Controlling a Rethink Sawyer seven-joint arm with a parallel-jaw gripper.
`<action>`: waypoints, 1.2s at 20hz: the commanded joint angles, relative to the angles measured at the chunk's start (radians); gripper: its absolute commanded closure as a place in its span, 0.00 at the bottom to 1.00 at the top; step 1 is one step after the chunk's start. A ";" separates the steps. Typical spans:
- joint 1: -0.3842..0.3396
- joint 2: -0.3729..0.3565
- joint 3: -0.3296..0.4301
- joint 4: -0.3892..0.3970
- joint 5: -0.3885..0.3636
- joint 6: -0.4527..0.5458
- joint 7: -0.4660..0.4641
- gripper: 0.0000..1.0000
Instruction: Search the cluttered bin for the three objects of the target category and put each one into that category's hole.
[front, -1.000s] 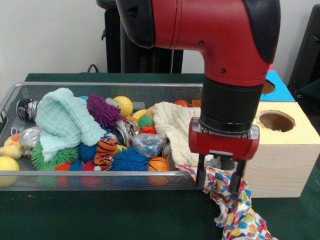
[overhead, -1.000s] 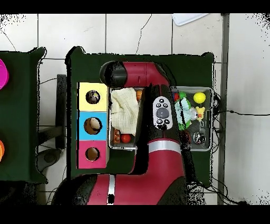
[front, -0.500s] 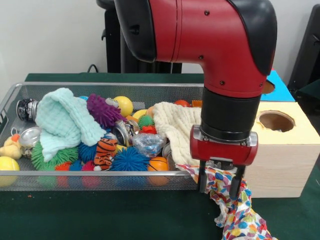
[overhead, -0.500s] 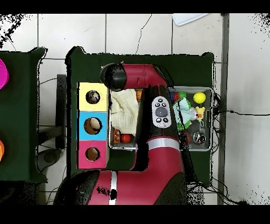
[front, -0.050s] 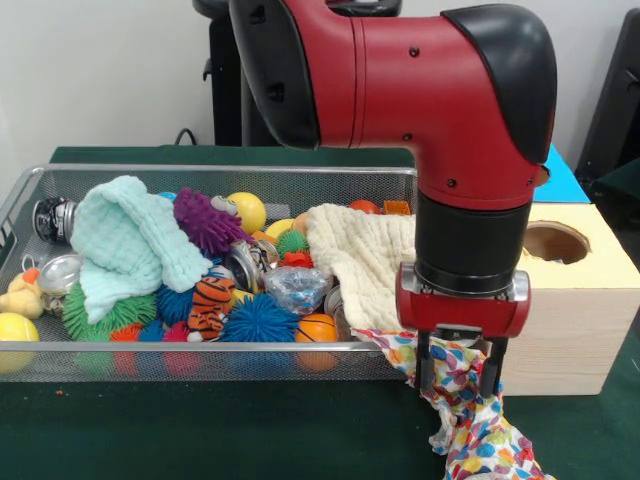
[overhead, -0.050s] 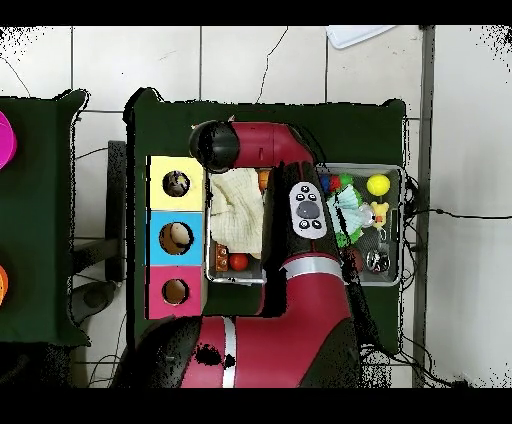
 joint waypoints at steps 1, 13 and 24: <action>-0.038 0.032 0.096 0.102 0.006 -0.006 -0.037 0.00; -0.029 0.085 0.082 0.081 -0.036 0.013 -0.069 0.00; -0.026 0.090 0.082 0.110 -0.044 0.054 -0.098 0.00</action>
